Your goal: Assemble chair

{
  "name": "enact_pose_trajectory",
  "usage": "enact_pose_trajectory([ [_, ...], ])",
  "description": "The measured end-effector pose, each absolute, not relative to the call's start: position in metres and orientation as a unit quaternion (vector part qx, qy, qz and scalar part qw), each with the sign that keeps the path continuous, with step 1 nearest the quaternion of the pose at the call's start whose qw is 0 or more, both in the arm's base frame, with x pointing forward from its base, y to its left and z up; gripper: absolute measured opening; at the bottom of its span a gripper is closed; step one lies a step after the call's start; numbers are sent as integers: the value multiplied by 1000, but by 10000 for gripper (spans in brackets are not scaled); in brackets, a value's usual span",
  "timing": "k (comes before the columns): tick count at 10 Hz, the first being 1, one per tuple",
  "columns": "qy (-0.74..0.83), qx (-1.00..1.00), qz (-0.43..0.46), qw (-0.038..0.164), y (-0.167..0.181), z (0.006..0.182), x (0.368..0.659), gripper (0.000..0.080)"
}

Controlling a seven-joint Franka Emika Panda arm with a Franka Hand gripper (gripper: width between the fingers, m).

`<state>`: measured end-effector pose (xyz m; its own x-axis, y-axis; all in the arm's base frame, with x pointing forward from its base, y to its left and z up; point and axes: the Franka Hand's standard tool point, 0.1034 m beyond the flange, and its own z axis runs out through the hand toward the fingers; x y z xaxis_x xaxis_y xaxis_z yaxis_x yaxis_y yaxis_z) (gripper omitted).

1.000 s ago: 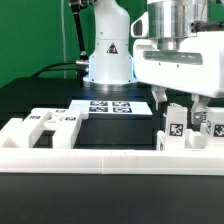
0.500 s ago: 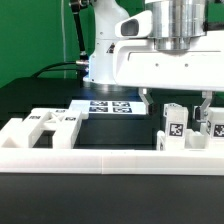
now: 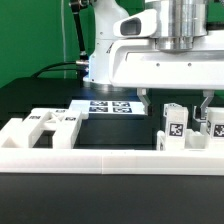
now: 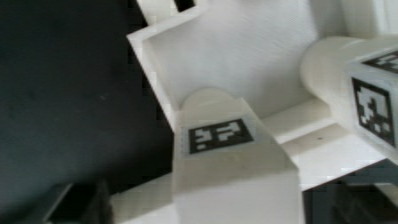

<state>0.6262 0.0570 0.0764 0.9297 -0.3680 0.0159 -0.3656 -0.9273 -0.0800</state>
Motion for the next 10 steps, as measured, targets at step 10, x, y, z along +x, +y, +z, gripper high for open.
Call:
enact_pose_trajectory([
  [10,466,-883,-14,54,55,77,629,291],
])
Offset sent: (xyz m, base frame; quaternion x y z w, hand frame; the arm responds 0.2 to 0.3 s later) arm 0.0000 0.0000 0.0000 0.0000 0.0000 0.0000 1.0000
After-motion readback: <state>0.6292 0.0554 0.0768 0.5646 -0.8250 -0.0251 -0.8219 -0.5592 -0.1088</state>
